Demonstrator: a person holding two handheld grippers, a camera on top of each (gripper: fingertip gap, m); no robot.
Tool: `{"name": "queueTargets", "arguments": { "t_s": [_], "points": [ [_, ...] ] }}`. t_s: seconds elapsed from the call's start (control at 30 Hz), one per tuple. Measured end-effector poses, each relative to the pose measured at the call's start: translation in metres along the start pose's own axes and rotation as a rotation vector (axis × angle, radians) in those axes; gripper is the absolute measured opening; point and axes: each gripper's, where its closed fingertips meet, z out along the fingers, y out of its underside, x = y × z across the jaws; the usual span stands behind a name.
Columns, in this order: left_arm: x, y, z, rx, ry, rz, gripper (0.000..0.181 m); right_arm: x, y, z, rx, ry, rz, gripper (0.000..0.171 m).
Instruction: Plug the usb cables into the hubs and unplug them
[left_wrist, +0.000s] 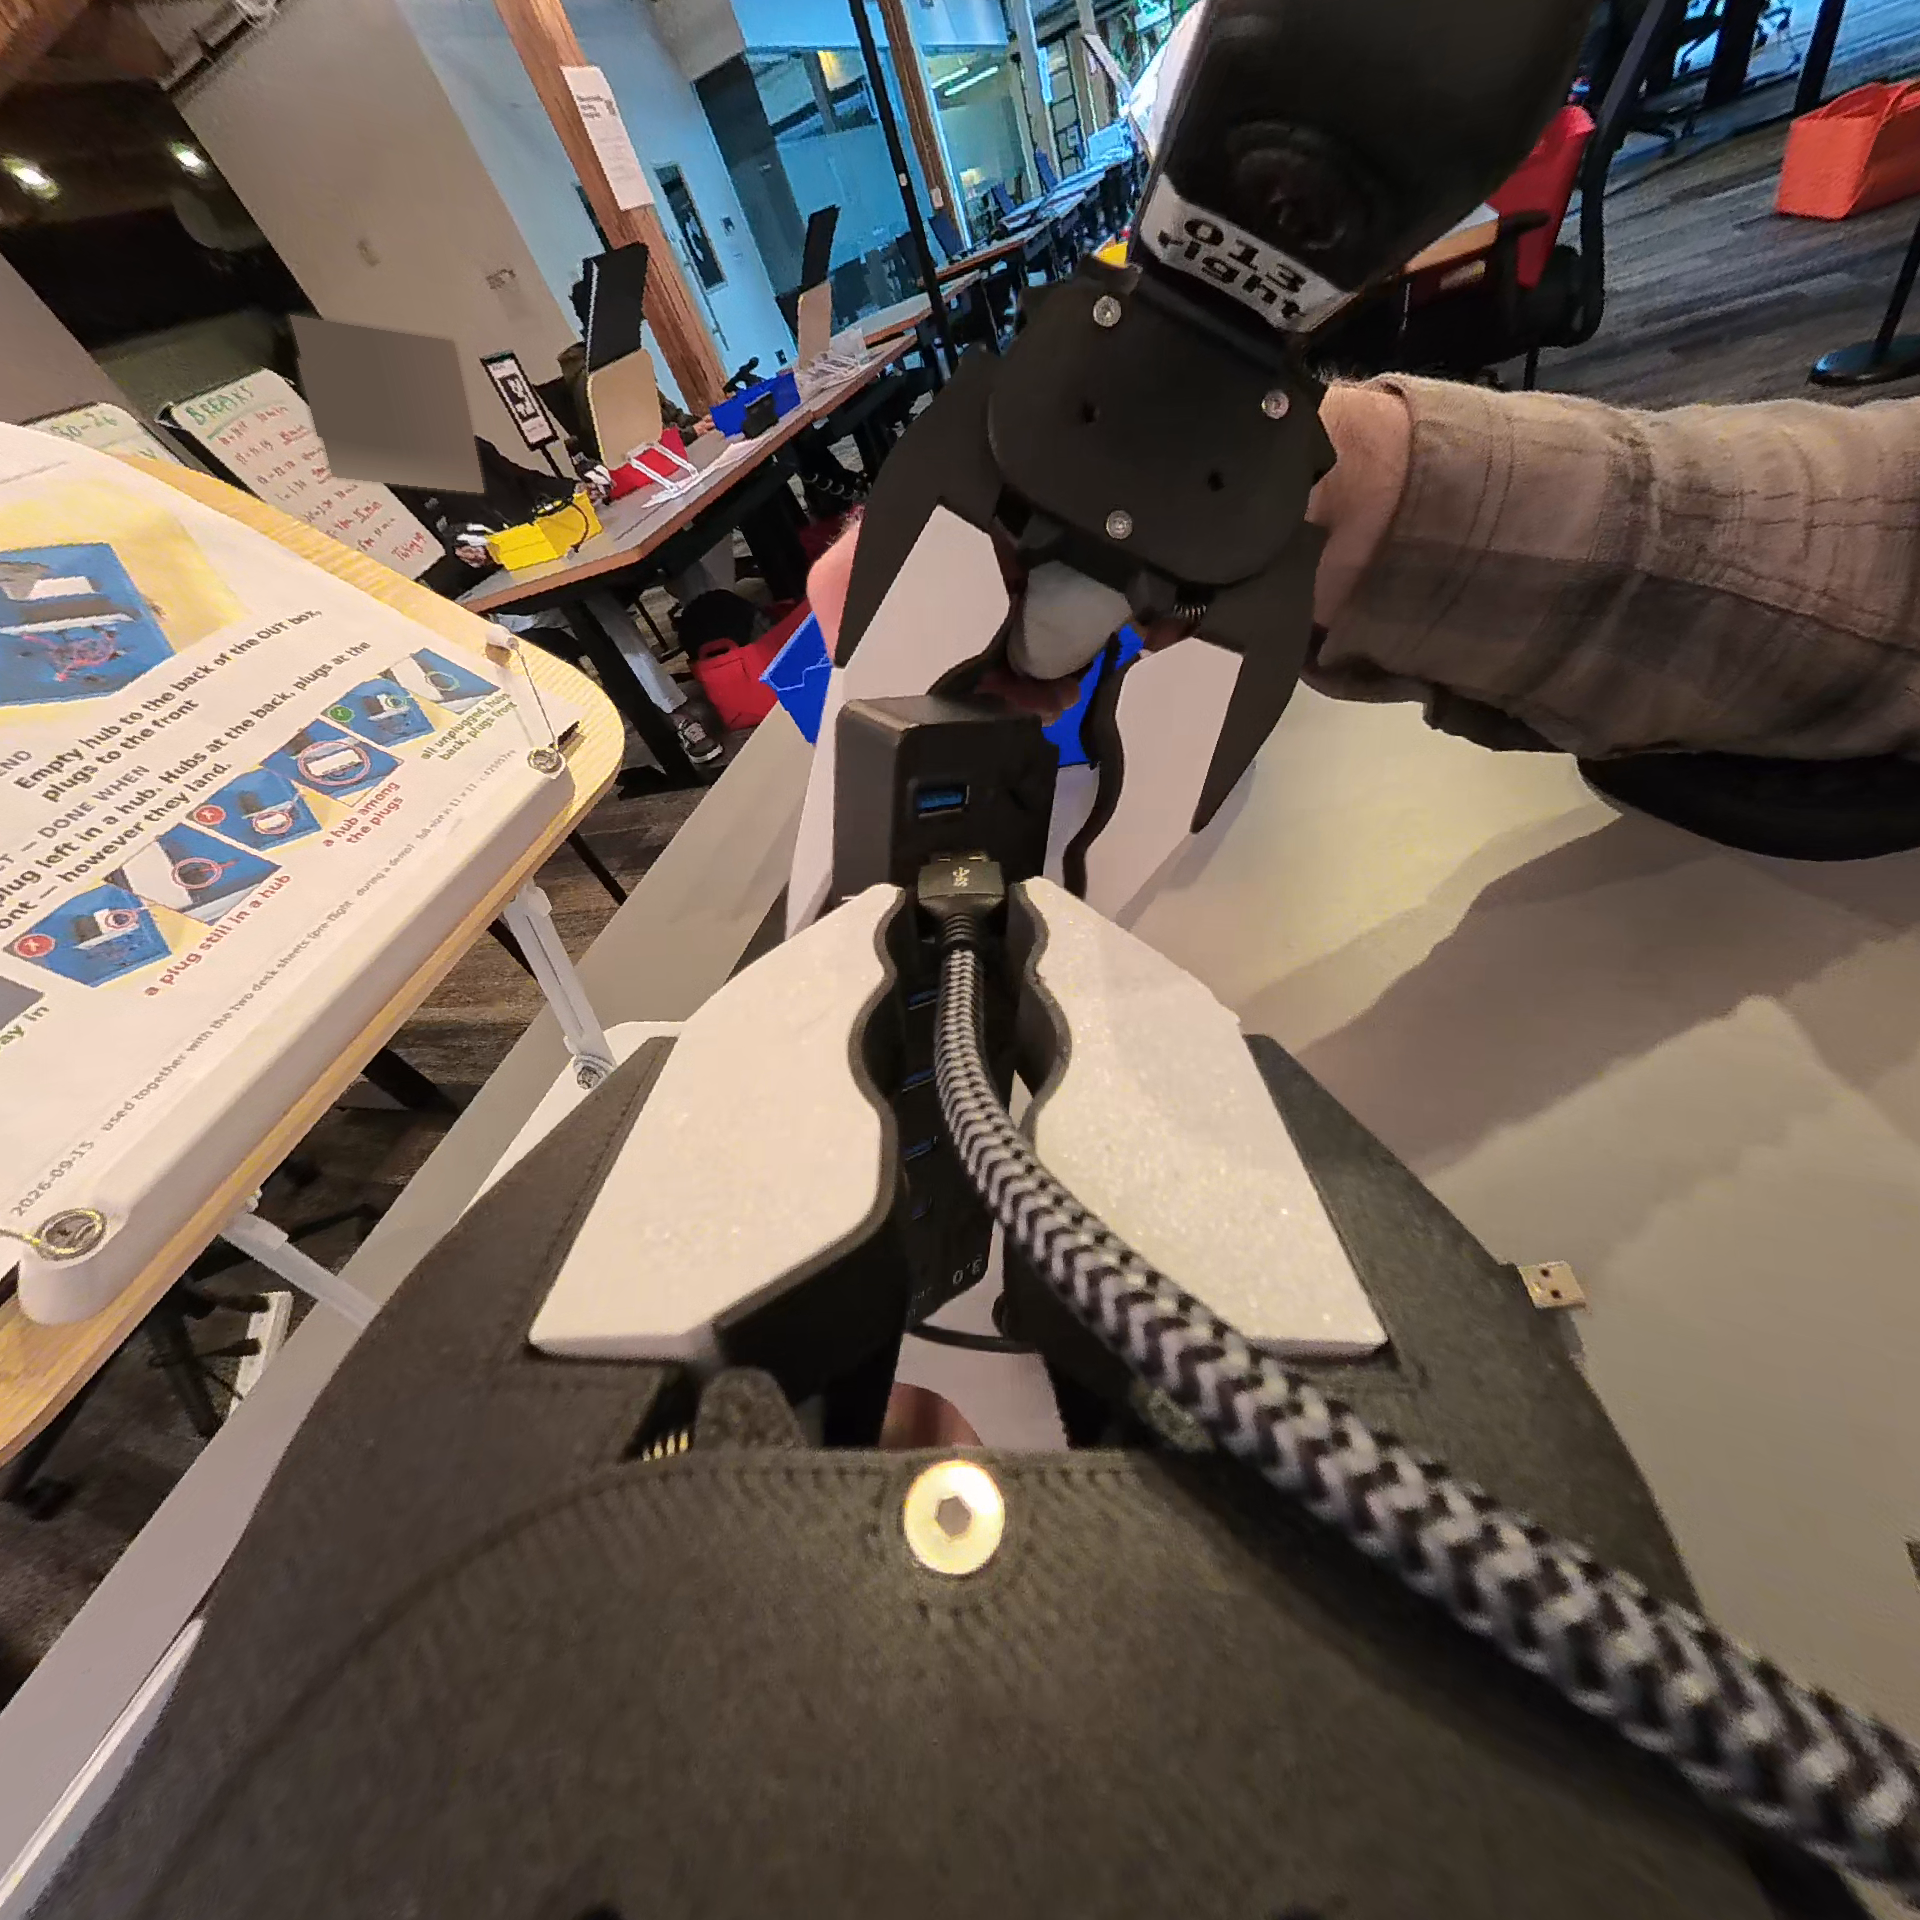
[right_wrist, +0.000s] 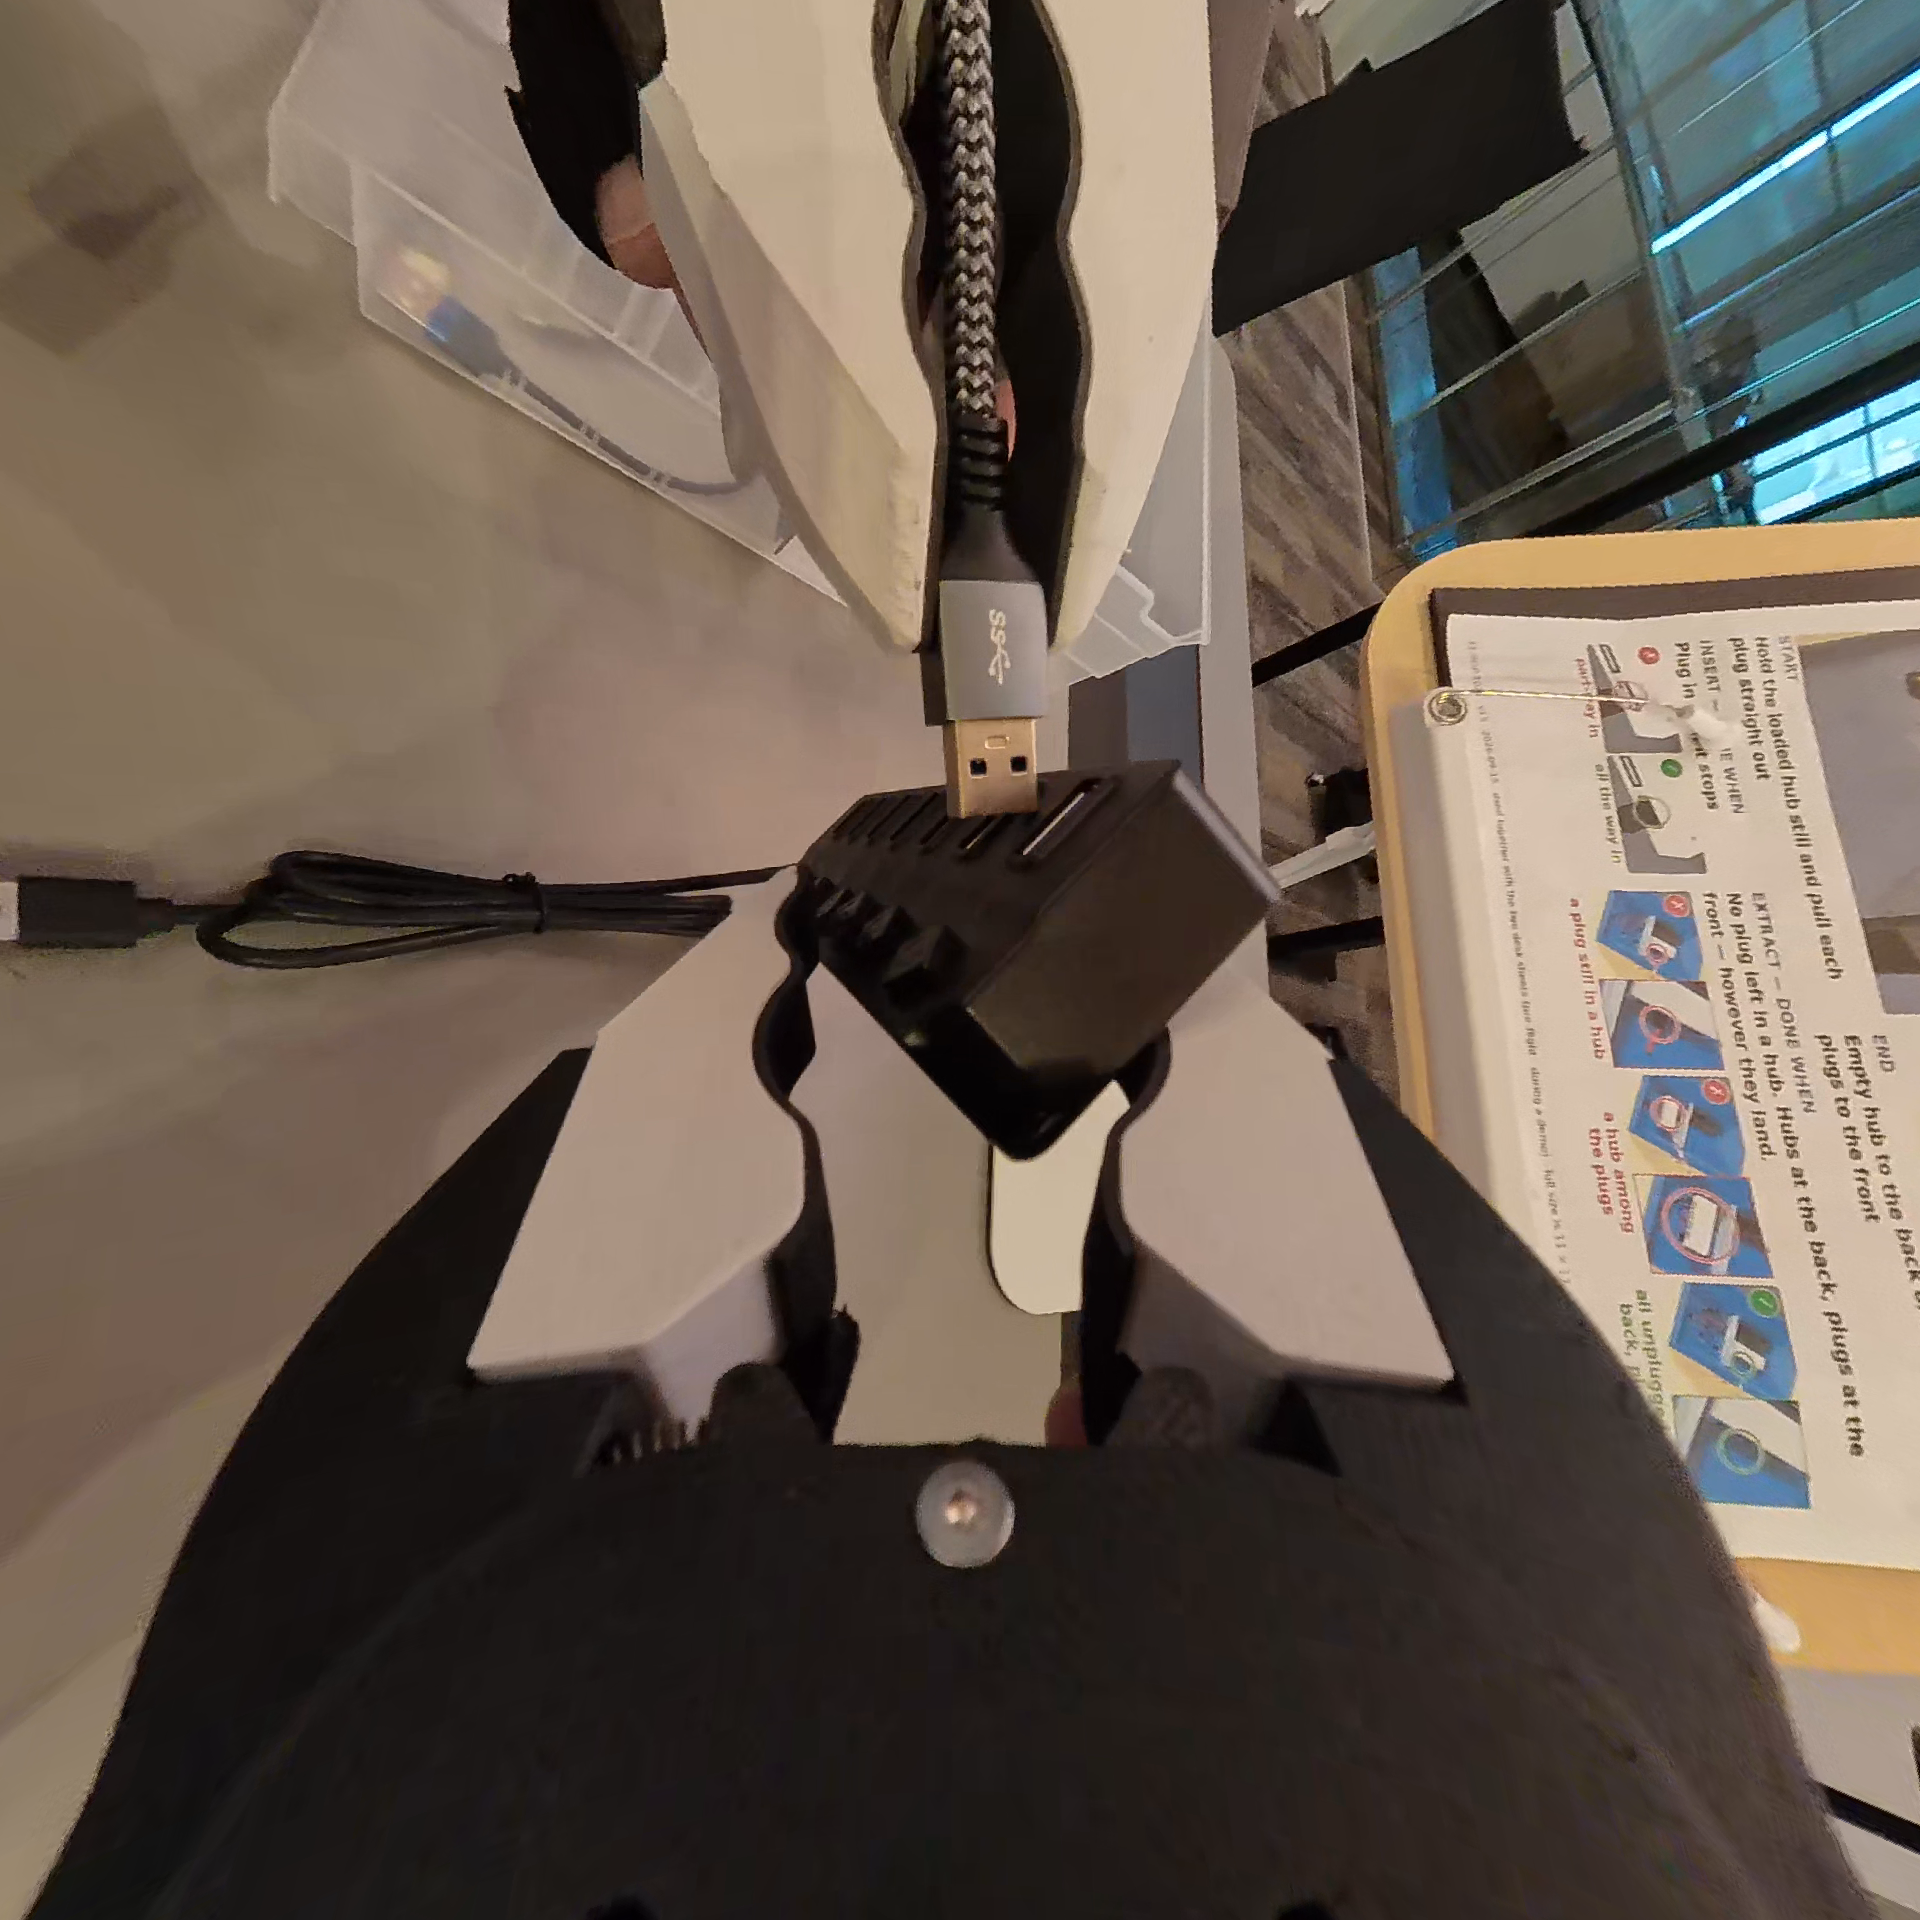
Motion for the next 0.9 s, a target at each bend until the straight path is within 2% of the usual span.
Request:
{"name": "queueTargets", "arguments": {
  "t_s": [0.13, 0.23, 0.47, 0.73, 0.9],
  "points": [
    [0.003, 0.0, 0.002, -0.001, 0.01, 0.003, 0.017, 0.002, -0.003, 0.001, 0.012, 0.009, 0.021, 0.052],
    [0.004, 0.0, 0.003, -0.002, 0.01, 0.006, 0.017, 0.006, -0.005, 0.0, 0.029, 0.015, 0.053, 0.041],
    [0.0, -0.003, 0.001, 0.009, -0.01, 0.012, 0.017, 0.009, -0.005, -0.005, 0.017, -0.01, 0.133, 0.033],
    [-0.006, -0.001, 0.0, -0.013, -0.054, 0.037, 0.016, 0.015, 0.006, -0.016, -0.026, -0.074, 0.375, 0.027],
    [-0.012, -0.002, 0.0, -0.004, -0.092, 0.039, 0.017, 0.011, 0.026, -0.022, -0.081, -0.141, 0.51, 0.026]
  ]
}}
